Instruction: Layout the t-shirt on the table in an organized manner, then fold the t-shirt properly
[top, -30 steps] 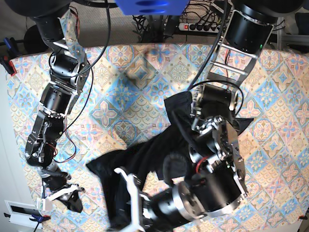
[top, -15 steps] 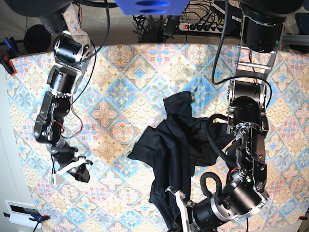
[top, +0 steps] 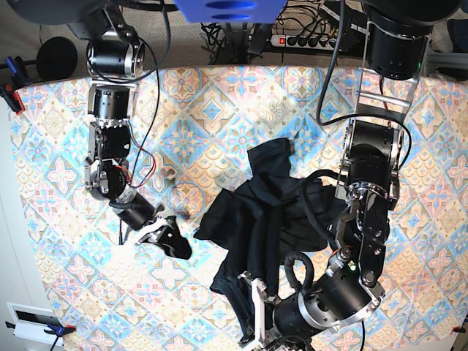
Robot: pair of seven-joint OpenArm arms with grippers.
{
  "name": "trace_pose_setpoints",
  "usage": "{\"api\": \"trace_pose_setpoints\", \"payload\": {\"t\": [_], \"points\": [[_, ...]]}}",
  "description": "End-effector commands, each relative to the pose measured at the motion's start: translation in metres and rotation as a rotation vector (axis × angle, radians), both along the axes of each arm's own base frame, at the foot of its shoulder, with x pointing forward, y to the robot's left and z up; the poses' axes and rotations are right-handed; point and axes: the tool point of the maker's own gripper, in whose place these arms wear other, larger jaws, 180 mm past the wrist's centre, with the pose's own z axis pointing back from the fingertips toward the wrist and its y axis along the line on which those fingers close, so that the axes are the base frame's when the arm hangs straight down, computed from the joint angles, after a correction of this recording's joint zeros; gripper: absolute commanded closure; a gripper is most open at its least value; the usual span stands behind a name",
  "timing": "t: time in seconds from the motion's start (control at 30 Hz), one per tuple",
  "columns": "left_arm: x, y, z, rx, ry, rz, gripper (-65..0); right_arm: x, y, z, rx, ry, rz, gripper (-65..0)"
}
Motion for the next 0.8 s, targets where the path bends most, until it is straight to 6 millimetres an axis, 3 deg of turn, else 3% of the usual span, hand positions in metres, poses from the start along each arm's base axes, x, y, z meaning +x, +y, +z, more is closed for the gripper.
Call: {"api": "trace_pose_setpoints", "payload": {"t": [0.0,0.17,0.3,0.47,0.53,0.57,0.7,0.77], "points": [[0.000,-0.001,0.022,-0.022,-0.062,-0.008,0.0,0.007,0.003,0.029,0.055,-0.071,0.013,-18.4],[-0.003,0.001,0.014,-0.028,-0.050,-0.005,0.0,-0.003,0.020,0.060,0.239,-0.146,0.092,-18.9],[-0.008,0.006,0.011,-0.017,-0.064,-0.003,0.0,-0.010,0.020,0.070,0.285,-0.170,0.139,-18.9],[-0.008,0.007,0.012,-0.022,-0.068,-0.002,0.0,-0.009,0.019,0.069,0.296,-0.162,0.137,-18.8],[-0.008,0.006,0.017,-0.024,-0.077,-0.002,0.0,-0.009,0.023,0.053,0.255,-0.124,0.143,-18.8],[-0.008,0.006,0.023,-0.026,-0.089,-0.005,0.0,-0.008,0.027,0.047,0.237,-0.110,0.148,-18.8],[-0.007,0.005,0.032,-0.028,-0.108,-0.009,0.0,0.018,0.045,0.064,0.148,-0.157,0.176,-18.6],[-0.007,0.004,0.037,-0.027,-0.120,-0.009,0.0,0.022,0.064,0.060,0.147,-0.146,0.195,-18.5]]}}
